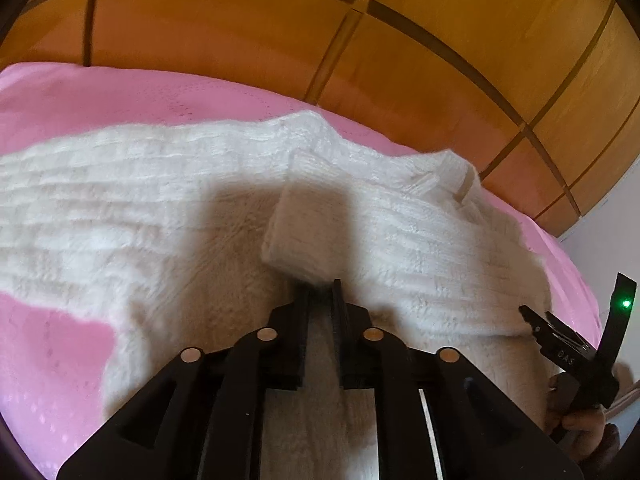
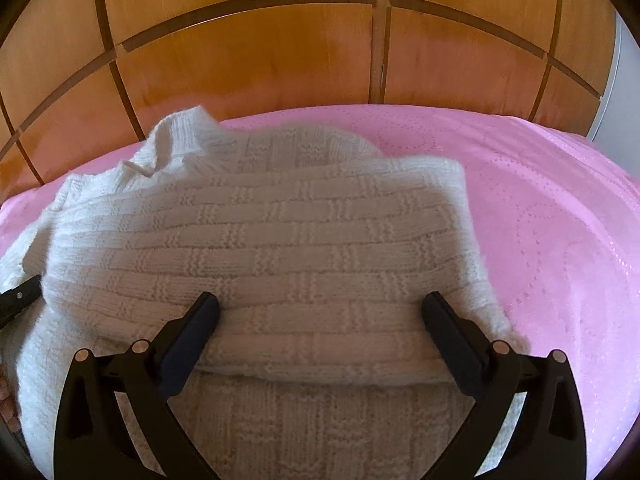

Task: Fold small clothes
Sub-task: 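Move the left gripper toward the other sleeve of the sweater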

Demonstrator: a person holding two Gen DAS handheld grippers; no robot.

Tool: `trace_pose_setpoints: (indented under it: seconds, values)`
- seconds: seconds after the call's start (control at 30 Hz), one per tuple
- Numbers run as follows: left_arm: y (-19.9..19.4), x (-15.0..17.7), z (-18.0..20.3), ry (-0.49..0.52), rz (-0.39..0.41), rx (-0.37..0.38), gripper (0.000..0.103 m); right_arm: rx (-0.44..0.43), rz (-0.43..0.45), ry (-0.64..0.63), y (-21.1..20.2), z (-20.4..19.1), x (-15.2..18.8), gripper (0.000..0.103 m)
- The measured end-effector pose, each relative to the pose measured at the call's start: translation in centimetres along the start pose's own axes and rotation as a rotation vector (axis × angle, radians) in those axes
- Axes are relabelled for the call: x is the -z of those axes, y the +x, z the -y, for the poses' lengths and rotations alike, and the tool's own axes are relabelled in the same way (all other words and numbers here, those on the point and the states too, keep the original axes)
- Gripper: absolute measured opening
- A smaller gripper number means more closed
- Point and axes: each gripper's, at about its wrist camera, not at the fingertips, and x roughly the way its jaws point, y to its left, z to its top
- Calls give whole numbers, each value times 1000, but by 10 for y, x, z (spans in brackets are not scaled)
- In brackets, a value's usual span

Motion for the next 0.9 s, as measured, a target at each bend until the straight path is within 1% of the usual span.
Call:
trace_pose_setpoints:
  seconds: [0.1,0.13,0.17,0.2,0.23,0.27,0.3,0.37,0.43,0.5,0.53,0.57,0.6,0.73,0.8,0.9]
  values:
    - [-19,12,1,2,30,-45,10,11,4,-3,2,-6,-2,101]
    - [-25,15,1,4,38,-58,16,17,6,-7,2,-8,-2,101]
    - [-32,19,1,9,51,-74,42,20,6,-9,4,-11,-2,101]
    - [-40,23,1,10,72,-85,56,22,6,-10,5,-12,-2,101]
    - [-52,29,0,6,114,-89,72,22,8,-9,2,-10,-2,101]
    - [-64,33,-1,3,153,-94,73,21,10,-8,2,-10,-1,101]
    - [-70,35,-1,9,169,-103,73,21,12,-7,2,-9,-1,101]
    - [-84,41,-5,-1,171,-131,73,24,13,-8,0,-10,0,101]
    - [-91,44,-10,-23,173,-131,73,31,14,-13,1,-11,0,101]
    - [-98,49,-17,-38,172,-150,73,47,14,-24,2,-14,0,101]
    - [-99,50,-17,-44,172,-150,74,53,15,-29,2,-15,0,101]
    - [-102,52,-20,-49,171,-148,78,61,16,-35,2,-16,0,101]
    - [-107,54,-23,-54,174,-155,79,66,17,-38,3,-18,-1,101]
    - [-118,60,-29,-46,193,-185,79,74,18,-45,3,-19,0,101]
    - [-123,62,-35,-54,186,-187,79,76,19,-44,2,-19,-1,101]
    - [-127,63,-51,-102,171,-179,79,75,19,-46,3,-20,-2,101]
